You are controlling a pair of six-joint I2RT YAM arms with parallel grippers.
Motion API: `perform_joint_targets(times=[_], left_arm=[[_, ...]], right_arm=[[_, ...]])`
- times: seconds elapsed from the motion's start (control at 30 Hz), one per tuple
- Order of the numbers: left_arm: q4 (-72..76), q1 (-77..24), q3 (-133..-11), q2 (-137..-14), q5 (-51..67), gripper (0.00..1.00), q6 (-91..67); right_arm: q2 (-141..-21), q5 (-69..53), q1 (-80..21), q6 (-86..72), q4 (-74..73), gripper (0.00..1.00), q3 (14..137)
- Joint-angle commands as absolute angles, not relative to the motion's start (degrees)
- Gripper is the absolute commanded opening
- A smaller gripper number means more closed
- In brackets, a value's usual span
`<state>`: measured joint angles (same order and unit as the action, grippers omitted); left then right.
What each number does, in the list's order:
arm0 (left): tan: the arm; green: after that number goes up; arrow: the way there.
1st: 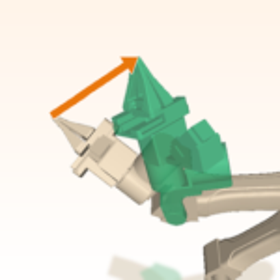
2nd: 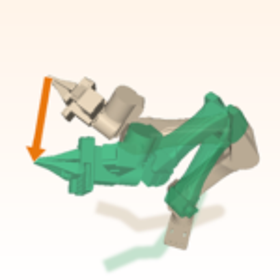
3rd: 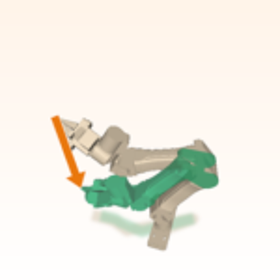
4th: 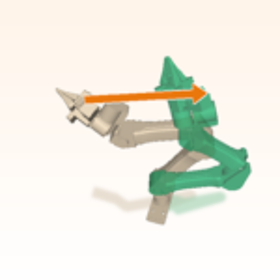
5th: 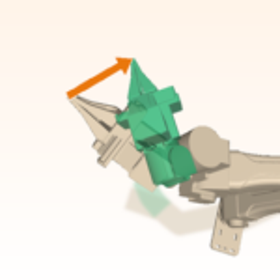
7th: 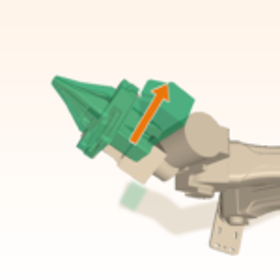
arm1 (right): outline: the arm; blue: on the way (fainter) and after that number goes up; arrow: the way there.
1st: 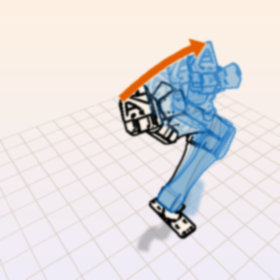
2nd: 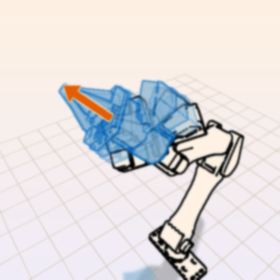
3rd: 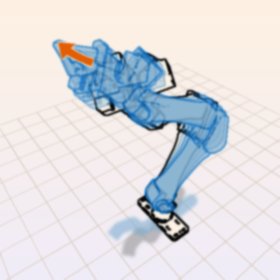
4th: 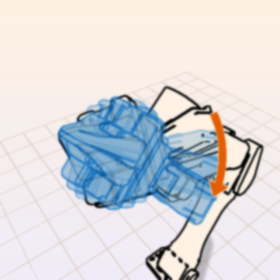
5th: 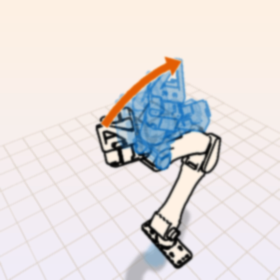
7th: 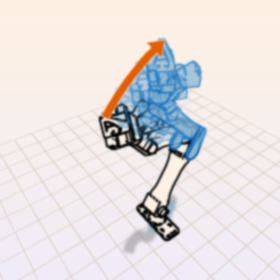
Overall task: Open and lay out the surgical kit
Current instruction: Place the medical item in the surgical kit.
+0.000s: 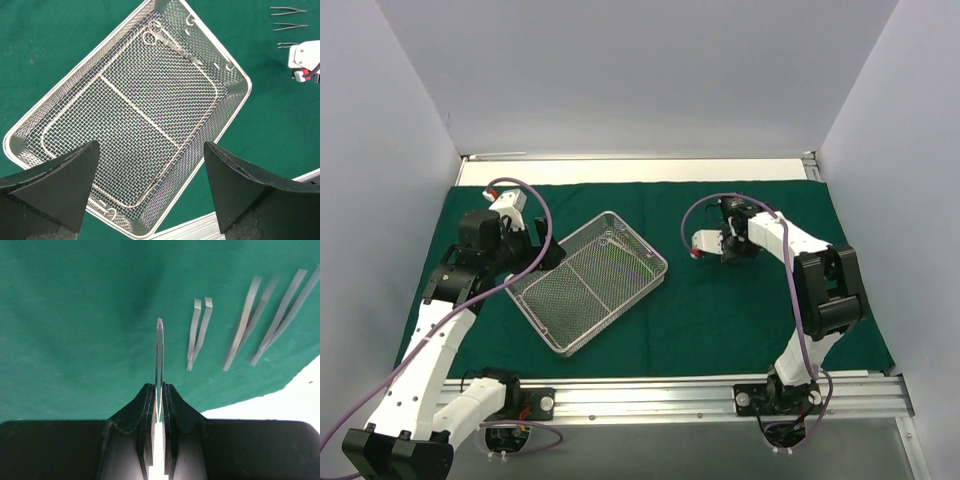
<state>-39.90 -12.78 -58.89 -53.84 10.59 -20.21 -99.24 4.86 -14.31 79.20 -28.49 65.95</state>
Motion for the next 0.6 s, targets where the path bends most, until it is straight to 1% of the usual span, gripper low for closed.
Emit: perform_joint_targets(times=[0.0, 0.23, 0.57], left_arm=[[-39.0, -13.2, -58.7, -53.0, 9.6, 0.94, -18.7], [-39.3, -13.9, -59.1, -53.9, 8.2, 0.94, -18.5], [-38.7, -13.9, -59.9, -56.2, 7.9, 0.94, -18.4]], right_arm=[[-99.6, 5.0, -14.4, 79.7, -30.3, 0.00, 63.9], [-101.6, 6.4, -13.8, 80.5, -27.6, 0.00, 62.2], [-103.8, 6.3, -9.7, 82.4, -25.5, 0.00, 62.8]])
